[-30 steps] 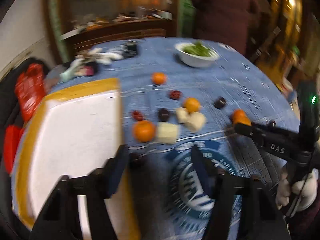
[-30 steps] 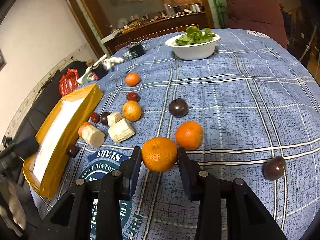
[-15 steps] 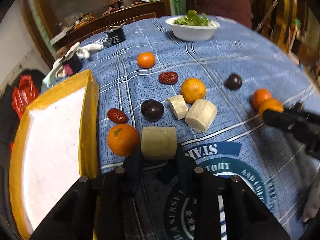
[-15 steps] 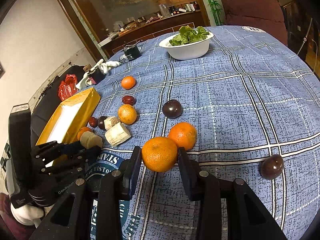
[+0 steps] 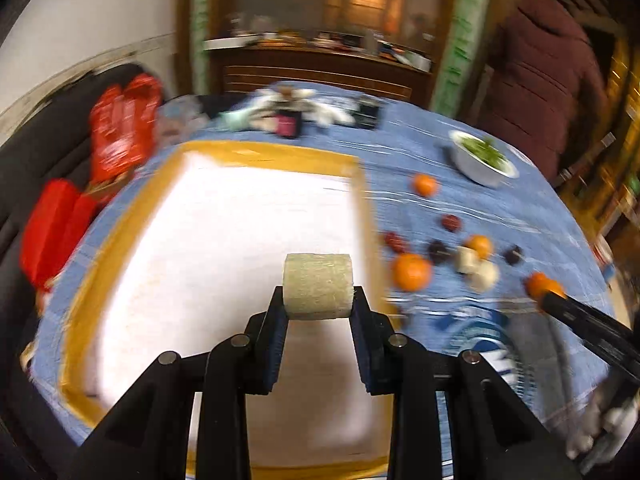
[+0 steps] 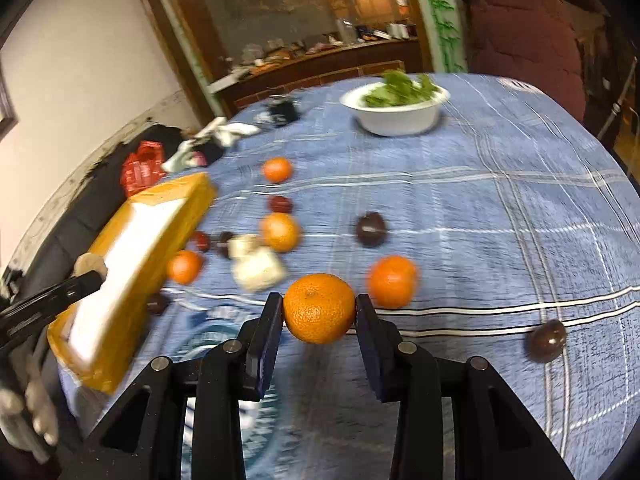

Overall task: Organize fruits
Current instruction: 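Carry the yam piece into the tray and open the left gripper while the right holds the orange, then grasp the pale yam cube on the tablecloth with the left gripper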

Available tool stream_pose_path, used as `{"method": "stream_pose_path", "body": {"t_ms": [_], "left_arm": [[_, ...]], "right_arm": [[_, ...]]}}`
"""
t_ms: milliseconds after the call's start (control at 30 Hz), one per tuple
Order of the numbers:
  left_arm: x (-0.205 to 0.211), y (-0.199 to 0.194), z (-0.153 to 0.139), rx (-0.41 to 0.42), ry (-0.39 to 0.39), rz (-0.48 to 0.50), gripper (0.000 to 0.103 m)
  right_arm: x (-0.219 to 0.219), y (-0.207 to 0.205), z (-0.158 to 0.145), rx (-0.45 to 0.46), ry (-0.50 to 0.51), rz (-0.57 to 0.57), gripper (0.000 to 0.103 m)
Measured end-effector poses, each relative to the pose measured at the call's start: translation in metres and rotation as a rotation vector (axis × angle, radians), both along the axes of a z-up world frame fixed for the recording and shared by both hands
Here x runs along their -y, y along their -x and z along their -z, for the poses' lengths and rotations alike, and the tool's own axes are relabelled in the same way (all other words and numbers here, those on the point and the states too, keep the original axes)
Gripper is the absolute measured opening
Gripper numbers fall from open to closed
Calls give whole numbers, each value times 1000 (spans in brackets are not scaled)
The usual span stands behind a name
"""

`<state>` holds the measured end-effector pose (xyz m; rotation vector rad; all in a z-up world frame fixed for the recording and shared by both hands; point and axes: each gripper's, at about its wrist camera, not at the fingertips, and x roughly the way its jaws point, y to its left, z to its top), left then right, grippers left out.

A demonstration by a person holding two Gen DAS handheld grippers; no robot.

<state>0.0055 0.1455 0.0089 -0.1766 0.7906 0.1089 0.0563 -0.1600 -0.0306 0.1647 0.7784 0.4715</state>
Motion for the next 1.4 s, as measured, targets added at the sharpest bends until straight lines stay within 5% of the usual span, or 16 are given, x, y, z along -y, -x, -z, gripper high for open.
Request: {"method": "stream_pose_path", "body": {"t_ms": [200,433,700,833,1067,1400], "left_arm": [[-67,12,15,-33,50,-151,29],[-120,29,26,-23,198,-222,32],[-148,43,15,49,343,-244,72],[-140,43,7,44,355,-269,88],[-106,48,-10,112,461,-182,88],[2,19,-16,-30,419,88,88]], "right_arm": [[-92,19,-29,-14,-22,-229,41],[-205,29,-20,-68,33,-433,41],[-265,34,10,-78,177,-490,44],[-256,38,2,-51,143,-483,60],[-187,54,-28,15,38,-389,63],[47,48,-26,26,-14,86,62]]}}
